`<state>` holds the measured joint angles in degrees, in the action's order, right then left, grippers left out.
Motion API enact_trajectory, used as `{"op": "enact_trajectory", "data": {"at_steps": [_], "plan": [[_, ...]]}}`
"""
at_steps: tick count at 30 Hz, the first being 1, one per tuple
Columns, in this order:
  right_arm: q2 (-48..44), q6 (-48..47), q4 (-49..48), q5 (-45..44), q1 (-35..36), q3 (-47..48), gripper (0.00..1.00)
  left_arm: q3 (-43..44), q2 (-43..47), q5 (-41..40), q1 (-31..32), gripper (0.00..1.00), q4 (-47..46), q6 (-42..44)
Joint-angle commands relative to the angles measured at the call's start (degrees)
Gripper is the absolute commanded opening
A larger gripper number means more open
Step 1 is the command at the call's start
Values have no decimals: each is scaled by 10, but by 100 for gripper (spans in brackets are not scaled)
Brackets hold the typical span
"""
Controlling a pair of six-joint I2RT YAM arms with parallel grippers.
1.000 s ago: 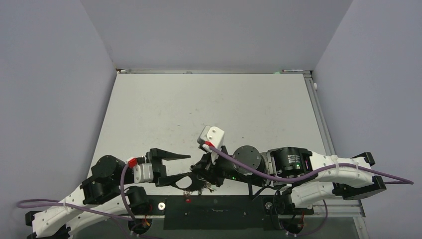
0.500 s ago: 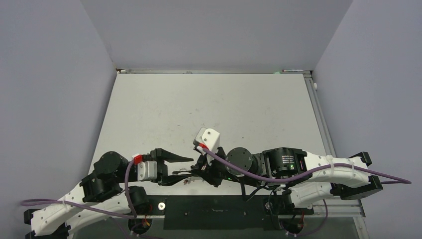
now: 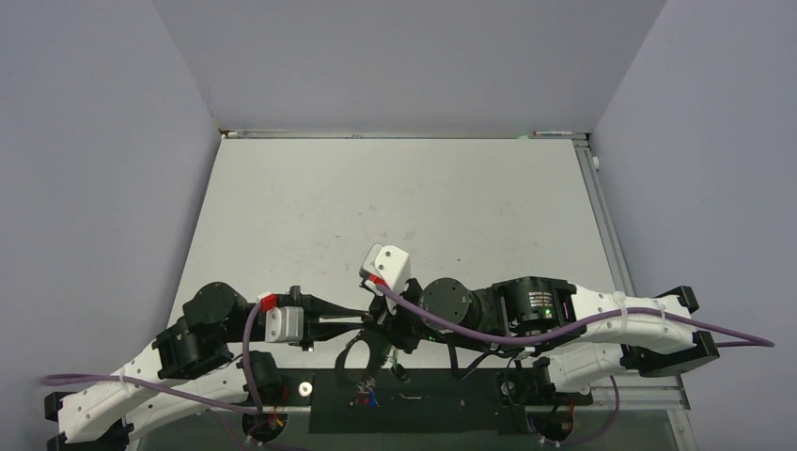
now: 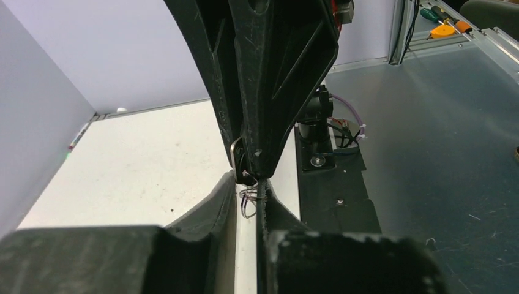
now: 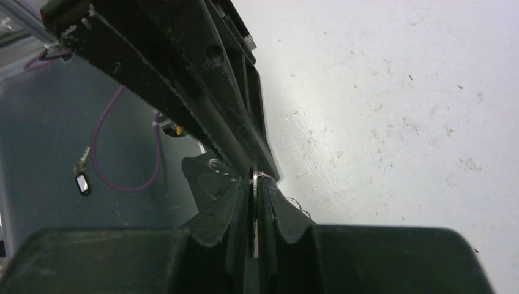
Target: Put the keys on the keyring
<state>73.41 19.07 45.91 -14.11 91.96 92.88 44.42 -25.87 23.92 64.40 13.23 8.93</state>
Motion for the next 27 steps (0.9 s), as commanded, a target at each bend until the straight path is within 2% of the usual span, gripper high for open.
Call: {"op": "enact_trajectory", "data": {"at_steps": [1,6,8,13,15,18,21,23,27], "plan": [[3,-9,-16,7,2,33,5,23,-10,-8,0,0,-4,5],[8,-16,-4,-15,2,46,5,10,-6,-43,0,0,-36,-45],[7,-18,-2,-35,1,48,11,-8,-4,-62,0,0,-62,-81],[-5,-29,-20,-76,-9,43,55,-51,3,-91,0,0,-134,-173],[-12,-30,-30,-109,-10,44,62,-68,10,-110,0,0,-168,-209],[-52,-44,-78,-153,-10,8,63,-115,38,-127,0,0,-257,-257],[-122,-97,-176,-140,-9,-90,63,-182,82,-118,0,0,-371,-273],[-170,-132,-246,-99,-9,-157,61,-196,99,-134,0,0,-389,-271],[-229,-171,-278,-21,-8,-238,52,-191,105,-163,0,0,-390,-291]]}}
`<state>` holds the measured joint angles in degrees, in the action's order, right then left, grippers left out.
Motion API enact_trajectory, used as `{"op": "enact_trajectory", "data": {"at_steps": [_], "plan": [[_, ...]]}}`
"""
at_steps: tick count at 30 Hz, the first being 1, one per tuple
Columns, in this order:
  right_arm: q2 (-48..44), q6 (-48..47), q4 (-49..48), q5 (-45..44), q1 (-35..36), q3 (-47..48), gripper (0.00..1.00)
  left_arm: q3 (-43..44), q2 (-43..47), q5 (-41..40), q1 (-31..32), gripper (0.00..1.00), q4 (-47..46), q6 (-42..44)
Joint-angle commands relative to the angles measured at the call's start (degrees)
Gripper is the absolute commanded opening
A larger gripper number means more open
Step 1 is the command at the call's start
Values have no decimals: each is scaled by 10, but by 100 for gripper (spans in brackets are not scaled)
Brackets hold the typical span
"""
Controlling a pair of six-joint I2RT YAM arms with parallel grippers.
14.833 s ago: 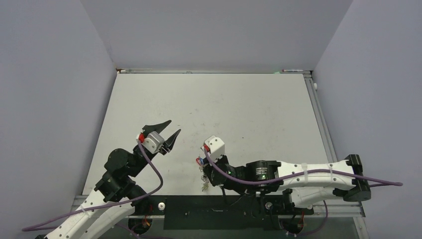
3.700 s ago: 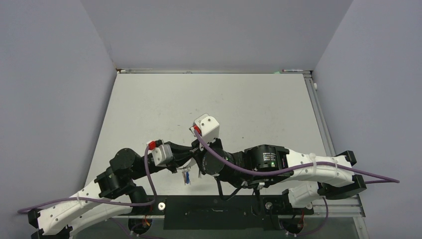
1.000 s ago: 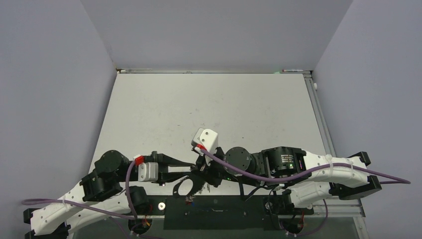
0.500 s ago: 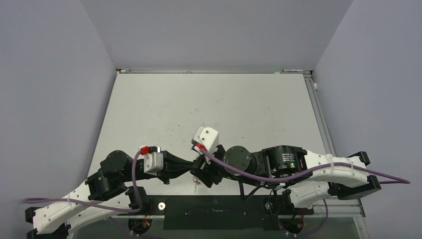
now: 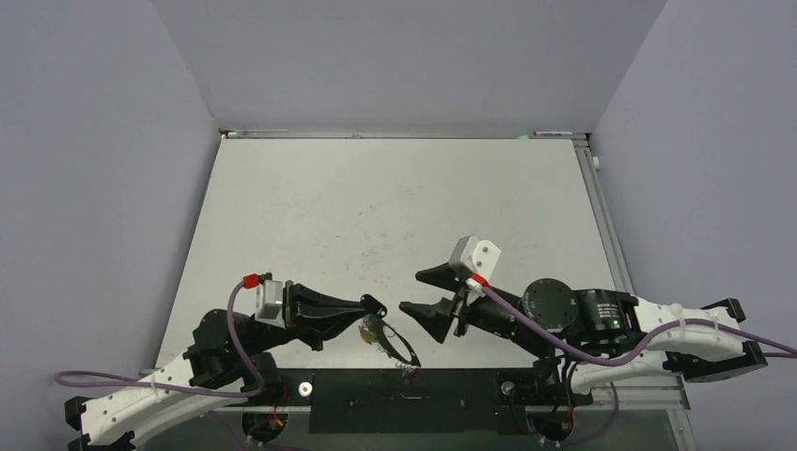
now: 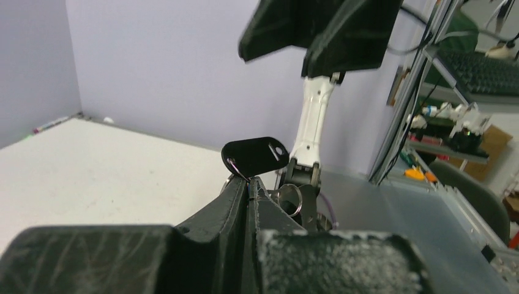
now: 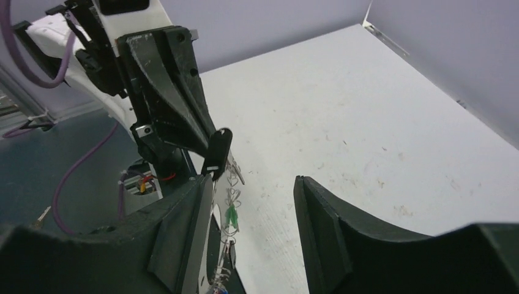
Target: Put the keys on the keyring
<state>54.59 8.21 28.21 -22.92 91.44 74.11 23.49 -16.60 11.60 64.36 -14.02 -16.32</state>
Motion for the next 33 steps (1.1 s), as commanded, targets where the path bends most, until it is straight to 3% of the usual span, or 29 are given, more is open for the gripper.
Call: {"op": "enact_trajectory", "data": {"at_steps": [1,7,16,33], "plan": [[-48,-67,-108,80,-3,-65,51,18,11,-39,1,0,-123,-46],[-52,-74,-168,118,-4,-136,35,-6,15,-6,1,0,-188,-87],[-46,-71,-270,224,-5,-175,31,-53,19,-3,1,0,-292,-149],[-5,-72,-350,207,-19,-182,24,-77,11,20,1,0,-341,-163]]}}
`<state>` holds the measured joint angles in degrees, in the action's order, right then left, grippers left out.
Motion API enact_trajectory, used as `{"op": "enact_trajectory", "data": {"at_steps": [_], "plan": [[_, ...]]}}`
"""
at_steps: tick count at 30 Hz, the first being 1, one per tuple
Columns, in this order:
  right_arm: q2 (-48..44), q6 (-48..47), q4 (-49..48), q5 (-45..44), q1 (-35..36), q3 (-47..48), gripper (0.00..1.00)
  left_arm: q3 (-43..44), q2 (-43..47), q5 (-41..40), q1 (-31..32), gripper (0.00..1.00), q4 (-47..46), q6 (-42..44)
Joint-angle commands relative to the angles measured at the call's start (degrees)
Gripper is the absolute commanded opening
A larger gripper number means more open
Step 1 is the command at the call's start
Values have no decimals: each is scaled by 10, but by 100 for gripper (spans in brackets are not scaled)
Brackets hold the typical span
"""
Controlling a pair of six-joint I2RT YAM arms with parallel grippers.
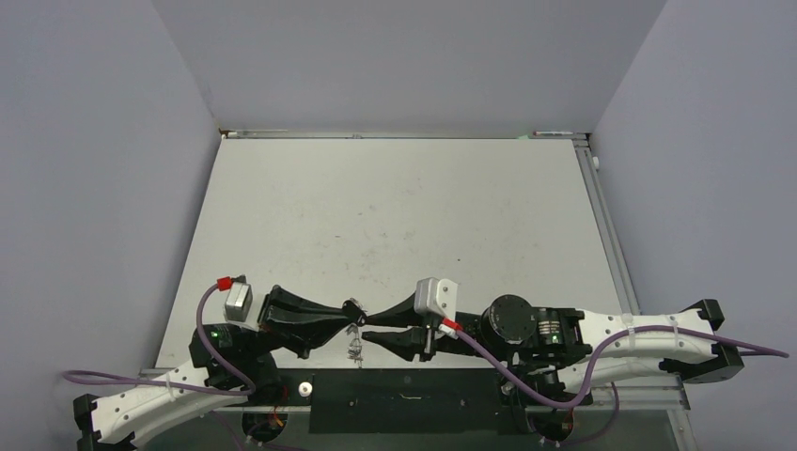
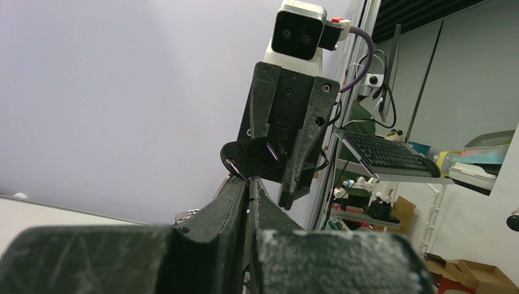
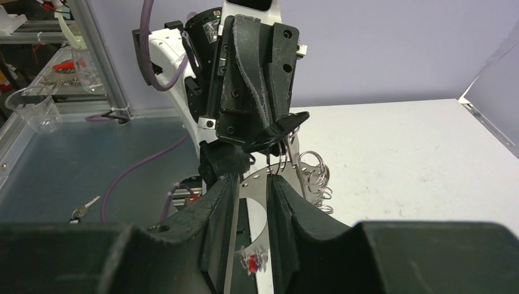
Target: Put the keys on the keyring
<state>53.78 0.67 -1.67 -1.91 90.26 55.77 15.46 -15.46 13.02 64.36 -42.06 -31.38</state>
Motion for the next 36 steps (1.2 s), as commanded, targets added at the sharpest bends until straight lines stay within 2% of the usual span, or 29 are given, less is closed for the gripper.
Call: {"op": "enact_trajectory", "data": {"at_steps": [1,12,28,36], "plan": [[4,6,-56,0,-8,0,23,4,0,7,1,0,-60,-13],[21,21,-66,3,-25,5,22,1,3,9,1,0,-62,-14],[18,51,-44,0,-41,13,38,6,1,19,1,0,-65,-1],[19,66,-50,5,-47,5,38,6,-17,29,1,0,-86,-2]]}}
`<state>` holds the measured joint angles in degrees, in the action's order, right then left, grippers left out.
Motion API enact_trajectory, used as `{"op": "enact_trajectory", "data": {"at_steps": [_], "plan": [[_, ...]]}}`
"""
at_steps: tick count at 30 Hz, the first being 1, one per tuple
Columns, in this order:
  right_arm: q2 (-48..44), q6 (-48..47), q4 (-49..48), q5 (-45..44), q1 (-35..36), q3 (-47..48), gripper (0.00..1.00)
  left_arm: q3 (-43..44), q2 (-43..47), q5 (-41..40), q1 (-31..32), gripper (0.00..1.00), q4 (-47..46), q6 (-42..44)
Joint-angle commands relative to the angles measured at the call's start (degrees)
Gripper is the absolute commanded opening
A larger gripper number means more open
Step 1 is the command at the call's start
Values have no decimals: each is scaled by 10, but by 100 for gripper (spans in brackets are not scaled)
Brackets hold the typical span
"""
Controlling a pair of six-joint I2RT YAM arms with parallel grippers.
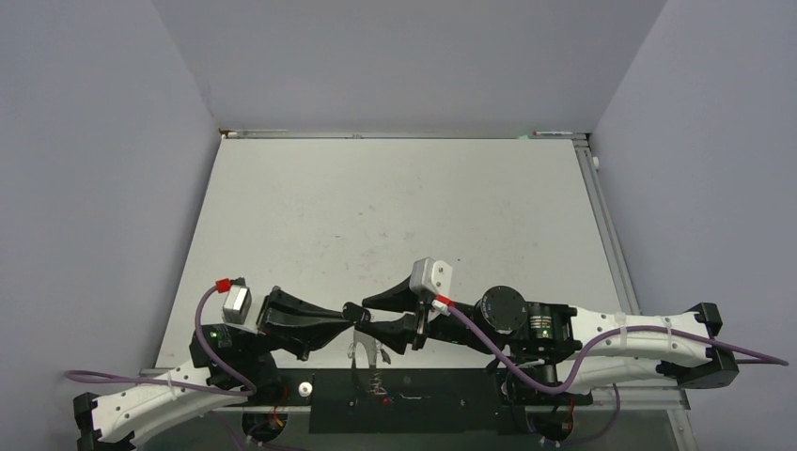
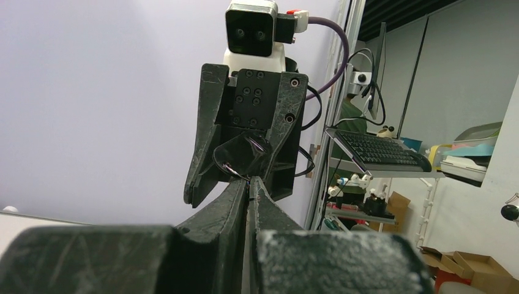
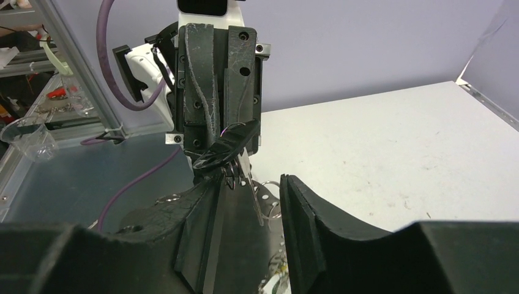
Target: Put the keys on the keyring
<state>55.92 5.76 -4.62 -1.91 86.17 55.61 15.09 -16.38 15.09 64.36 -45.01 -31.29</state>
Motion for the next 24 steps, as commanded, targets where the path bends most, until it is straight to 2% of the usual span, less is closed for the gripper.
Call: {"op": "enact_trajectory", "data": {"at_steps": [1,9,15,22,24], "plan": [[-3,15,-22,9,-7,6,37,9,-10,10,1,0,-59,-3],[3,12,-25,14,-7,10,21,5,-18,11,1,0,-64,-1],[22,-16,-4,3,-7,20,6,3,-23,10,1,0,-67,1],[4,-53,18,-1,-6,15,5,6,4,-7,1,0,-15,15],[6,-53,43,-36,-6,30,5,8,16,-13,1,0,3,23]]}}
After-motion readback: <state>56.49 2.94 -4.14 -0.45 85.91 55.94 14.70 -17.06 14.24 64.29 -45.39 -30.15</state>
